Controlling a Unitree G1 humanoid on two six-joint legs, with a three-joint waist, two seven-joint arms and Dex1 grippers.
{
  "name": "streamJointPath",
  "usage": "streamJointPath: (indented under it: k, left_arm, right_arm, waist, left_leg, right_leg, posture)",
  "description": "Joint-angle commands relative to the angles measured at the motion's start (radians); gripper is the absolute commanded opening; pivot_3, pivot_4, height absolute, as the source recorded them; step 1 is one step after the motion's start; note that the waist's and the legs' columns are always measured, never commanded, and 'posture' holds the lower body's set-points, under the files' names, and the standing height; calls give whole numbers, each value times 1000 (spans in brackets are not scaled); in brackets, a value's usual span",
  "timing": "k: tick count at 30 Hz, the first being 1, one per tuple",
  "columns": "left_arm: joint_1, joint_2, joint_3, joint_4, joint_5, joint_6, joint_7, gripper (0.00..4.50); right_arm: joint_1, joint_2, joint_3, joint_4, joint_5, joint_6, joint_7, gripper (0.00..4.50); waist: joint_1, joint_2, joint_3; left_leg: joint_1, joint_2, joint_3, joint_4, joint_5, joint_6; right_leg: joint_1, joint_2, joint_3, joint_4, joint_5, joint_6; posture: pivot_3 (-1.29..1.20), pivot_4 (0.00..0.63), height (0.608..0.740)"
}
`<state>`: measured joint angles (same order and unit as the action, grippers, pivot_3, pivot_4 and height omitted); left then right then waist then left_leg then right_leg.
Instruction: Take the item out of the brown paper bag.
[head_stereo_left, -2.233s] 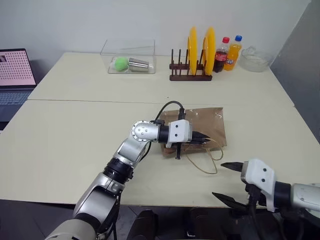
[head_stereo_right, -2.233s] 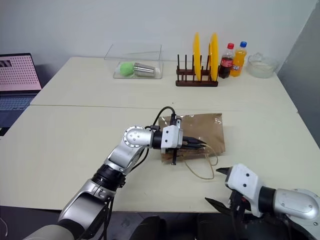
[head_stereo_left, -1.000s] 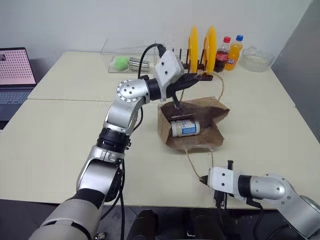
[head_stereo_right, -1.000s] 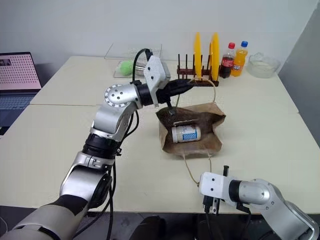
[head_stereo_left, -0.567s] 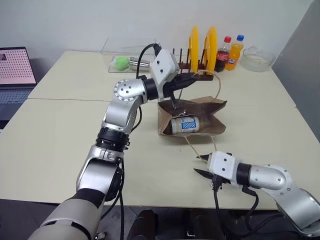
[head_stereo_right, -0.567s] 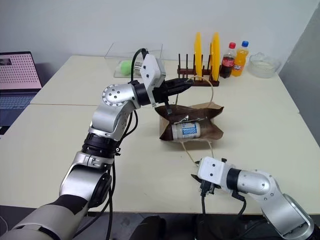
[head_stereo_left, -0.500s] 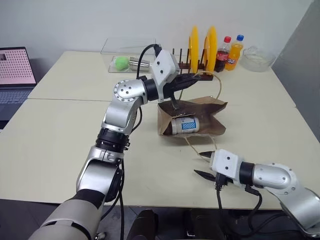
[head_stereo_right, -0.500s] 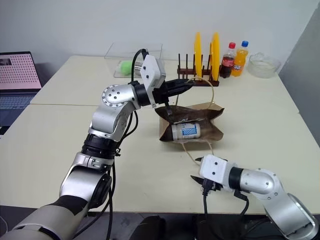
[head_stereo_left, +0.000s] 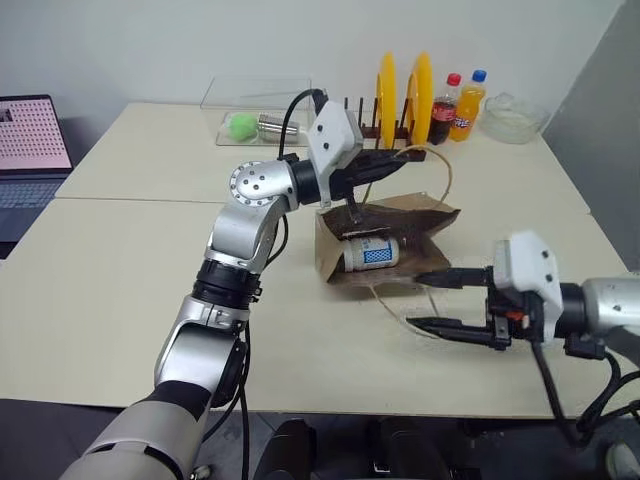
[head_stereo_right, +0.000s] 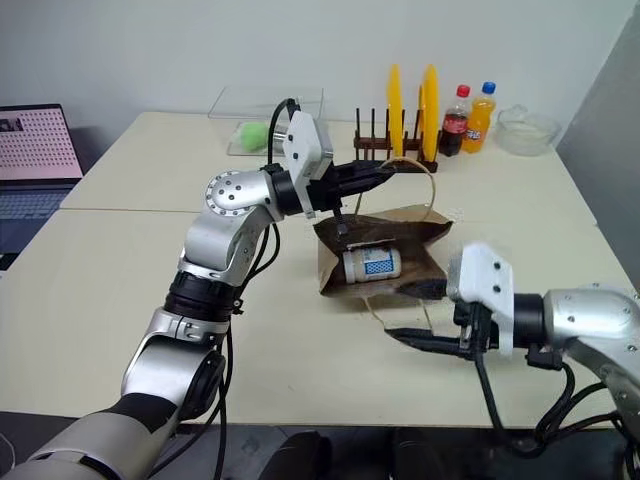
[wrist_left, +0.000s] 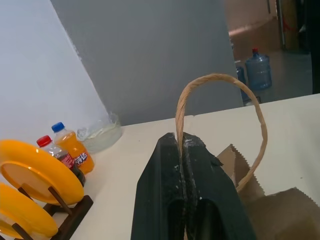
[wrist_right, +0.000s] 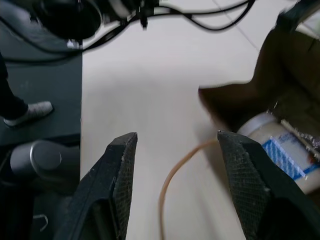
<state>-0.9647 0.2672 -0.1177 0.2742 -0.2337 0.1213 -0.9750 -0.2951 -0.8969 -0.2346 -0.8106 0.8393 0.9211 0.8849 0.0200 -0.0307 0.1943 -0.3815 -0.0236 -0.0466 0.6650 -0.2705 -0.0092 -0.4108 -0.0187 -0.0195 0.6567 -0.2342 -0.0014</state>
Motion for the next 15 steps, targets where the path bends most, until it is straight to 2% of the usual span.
streamJointPath:
  k: [1,4,7,11,15]
  left_arm:
    - [-11,-8,21,-62,-49,7,-14,0]
    - [-20,-6,28,-60,-65,9,-15,0]
    - [-21,-3,30,-61,-72,7,-22,0]
    - [-17,1,29,-66,-73,7,-23,0]
    - [-9,7,28,-74,-75,8,-18,0]
  right_arm:
    - [-104,-16,111,92,-138,-80,-46,2661]
    - [-211,12,294,211,-327,-180,-72,2661]
    - [-300,69,438,345,-482,-273,-86,3197]
    - [-383,113,608,516,-694,-419,-66,4467]
    - [-424,148,697,597,-829,-510,-47,4467]
  waist:
    - [-4,0,0]
    - [-9,0,0]
    - [-18,0,0]
    - [-21,0,0]
    - [-21,0,0]
  left_leg:
    - [0,0,0,0,0,0]
    - [1,0,1,0,0,0]
    - [0,0,1,0,0,0]
    - [-2,0,2,0,0,-1]
    - [-3,-1,3,0,0,-1]
  right_leg:
    - [0,0,0,0,0,0]
    - [0,0,1,1,0,0]
    - [-1,0,1,1,0,0]
    - [-4,0,2,3,1,-2]
    - [-6,0,3,4,3,-5]
  posture:
    - [0,150,740]
    - [0,150,740]
    - [0,150,740]
    - [0,150,740]
    - [0,150,740]
